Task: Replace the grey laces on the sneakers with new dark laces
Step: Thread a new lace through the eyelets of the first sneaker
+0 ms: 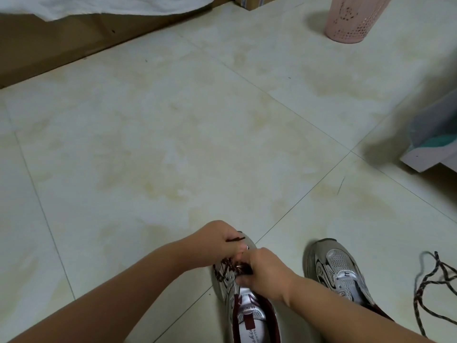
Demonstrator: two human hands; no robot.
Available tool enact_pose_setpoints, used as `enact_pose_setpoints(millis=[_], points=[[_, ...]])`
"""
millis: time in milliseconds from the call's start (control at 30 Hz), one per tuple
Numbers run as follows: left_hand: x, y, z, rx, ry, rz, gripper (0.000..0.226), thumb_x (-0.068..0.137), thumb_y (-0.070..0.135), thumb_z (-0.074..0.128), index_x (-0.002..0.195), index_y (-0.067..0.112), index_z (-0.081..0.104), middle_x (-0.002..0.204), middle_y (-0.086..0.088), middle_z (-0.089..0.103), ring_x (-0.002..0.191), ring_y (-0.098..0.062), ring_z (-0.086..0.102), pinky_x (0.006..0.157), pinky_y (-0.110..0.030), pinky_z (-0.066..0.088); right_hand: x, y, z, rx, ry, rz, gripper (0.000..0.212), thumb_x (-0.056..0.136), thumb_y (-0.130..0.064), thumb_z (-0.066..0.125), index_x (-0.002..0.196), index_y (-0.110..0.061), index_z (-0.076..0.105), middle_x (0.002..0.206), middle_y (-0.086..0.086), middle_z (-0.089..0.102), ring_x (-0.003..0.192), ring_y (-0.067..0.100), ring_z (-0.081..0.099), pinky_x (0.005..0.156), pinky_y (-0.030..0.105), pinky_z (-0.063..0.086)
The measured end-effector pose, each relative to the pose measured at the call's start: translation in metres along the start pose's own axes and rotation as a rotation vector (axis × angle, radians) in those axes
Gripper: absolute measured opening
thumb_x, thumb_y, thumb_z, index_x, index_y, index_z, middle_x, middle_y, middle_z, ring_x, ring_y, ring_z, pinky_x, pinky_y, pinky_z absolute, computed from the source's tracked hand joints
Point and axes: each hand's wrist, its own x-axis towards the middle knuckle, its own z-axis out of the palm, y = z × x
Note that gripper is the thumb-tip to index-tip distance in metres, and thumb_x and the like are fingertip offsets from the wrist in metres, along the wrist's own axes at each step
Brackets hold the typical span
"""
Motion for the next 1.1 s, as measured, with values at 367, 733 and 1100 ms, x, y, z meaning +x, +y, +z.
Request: enact_pose_setpoints(millis=[367, 733, 1100], points=[[0.014, -0.003, -0.012, 0.126, 0.210, -0.050, 0.024, 0.093, 0.022, 0.049, 0.087, 0.009, 0.067, 0.083, -0.006, 0.065, 0.077, -0.017, 0.057, 0.070, -0.026, 0.043, 0.004, -0.007, -0.010, 0.700, 0.055, 0.127, 0.032, 0.092, -0.008, 0.051, 0.065, -0.020, 0.062, 0.080, 0.006, 0.064, 0.079, 0.017, 0.056, 0.080, 0.030, 0.045], [0.003, 0.039, -0.040, -0.578, 0.425, 0.123, 0.030, 0.098, 0.016, 0.039, 0.082, 0.018, 0.064, 0.083, 0.001, 0.066, 0.065, -0.005, 0.060, 0.066, -0.018, 0.049, -0.014, -0.057, -0.084, 0.820, 0.254, 0.036, 0.017, 0.092, -0.005, 0.051, 0.077, -0.009, 0.056, 0.051, 0.003, 0.057, 0.050, 0.017, 0.055, 0.072, 0.039, 0.048], [-0.050, 0.140, -0.069, -0.602, 0.473, 0.672, 0.029, 0.097, 0.019, 0.036, 0.083, 0.014, 0.061, 0.074, 0.000, 0.063, 0.067, -0.012, 0.059, 0.060, -0.024, 0.052, -0.048, -0.104, -0.125, 0.871, 0.319, -0.257, 0.015, 0.080, -0.022, 0.051, 0.073, -0.014, 0.061, 0.057, 0.004, 0.061, 0.055, 0.016, 0.060, 0.063, 0.028, 0.054]])
